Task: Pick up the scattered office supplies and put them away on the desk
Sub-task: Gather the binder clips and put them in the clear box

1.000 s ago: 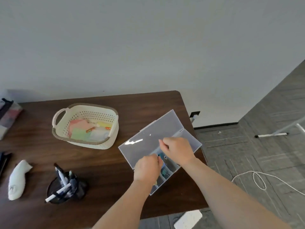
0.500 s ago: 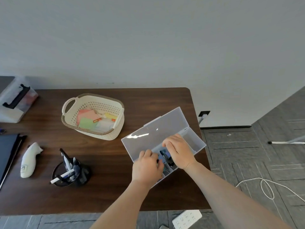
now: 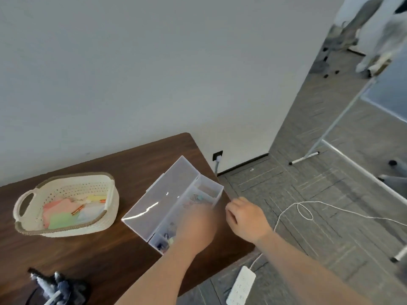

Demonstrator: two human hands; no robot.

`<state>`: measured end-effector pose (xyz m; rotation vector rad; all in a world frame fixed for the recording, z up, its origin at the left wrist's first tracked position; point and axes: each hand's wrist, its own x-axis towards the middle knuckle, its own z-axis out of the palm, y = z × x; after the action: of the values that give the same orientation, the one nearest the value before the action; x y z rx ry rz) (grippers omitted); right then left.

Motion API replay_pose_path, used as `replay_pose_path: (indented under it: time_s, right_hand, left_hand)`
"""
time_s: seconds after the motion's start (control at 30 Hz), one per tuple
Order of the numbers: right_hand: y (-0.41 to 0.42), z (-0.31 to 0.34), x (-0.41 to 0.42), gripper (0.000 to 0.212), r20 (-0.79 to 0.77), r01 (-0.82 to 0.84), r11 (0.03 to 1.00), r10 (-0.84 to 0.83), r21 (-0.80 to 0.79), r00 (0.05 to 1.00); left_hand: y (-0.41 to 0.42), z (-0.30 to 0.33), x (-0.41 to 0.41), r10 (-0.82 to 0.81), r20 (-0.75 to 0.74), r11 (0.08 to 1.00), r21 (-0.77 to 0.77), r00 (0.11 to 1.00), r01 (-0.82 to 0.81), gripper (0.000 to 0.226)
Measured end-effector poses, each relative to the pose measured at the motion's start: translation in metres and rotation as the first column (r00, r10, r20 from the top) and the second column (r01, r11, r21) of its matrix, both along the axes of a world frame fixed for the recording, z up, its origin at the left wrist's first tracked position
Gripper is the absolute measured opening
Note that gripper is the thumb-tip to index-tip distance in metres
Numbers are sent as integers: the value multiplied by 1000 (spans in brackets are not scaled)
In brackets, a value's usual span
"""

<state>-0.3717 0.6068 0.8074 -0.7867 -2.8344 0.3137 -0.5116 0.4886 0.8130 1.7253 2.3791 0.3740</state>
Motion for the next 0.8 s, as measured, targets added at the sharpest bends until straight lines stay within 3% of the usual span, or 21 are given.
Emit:
replay_pose_path:
  time_s: [0.07,0.17,0.37,0.4,0.47,0.6,0.8]
  right_hand:
    - [-14,-3,36,21,19,85,996,-86,25,996]
    - [-54,-9,91,14,4,270,962,-271,48,963]
    - [-182,-30,207,13,18,648,761,-648,29,761]
    - [-213,-32,232,14,38,720,694,-720,14,693]
    - [-245,-39,255,20,60,785,620,-783,-4,619]
    - [-366,-61,322,27,97,943,324,-939,-73,330]
    - [-537,-120,371,29,176,979,-93,-983,-183,-61]
  left_hand:
    - [9,4,16,-171,-43,984,35,984,172,28]
    - [13,3,48,-437,-110,894,52,893,444,27]
    - [-20,-18,156,-818,-58,574,-24,572,819,26]
    - [-32,-25,187,-865,-66,500,-26,498,866,28]
    - [-46,-32,215,-885,-45,464,-36,463,885,28]
    - [-117,-55,300,-975,30,218,-106,222,970,25]
    - [-238,-126,372,-989,147,-33,-247,4,969,26]
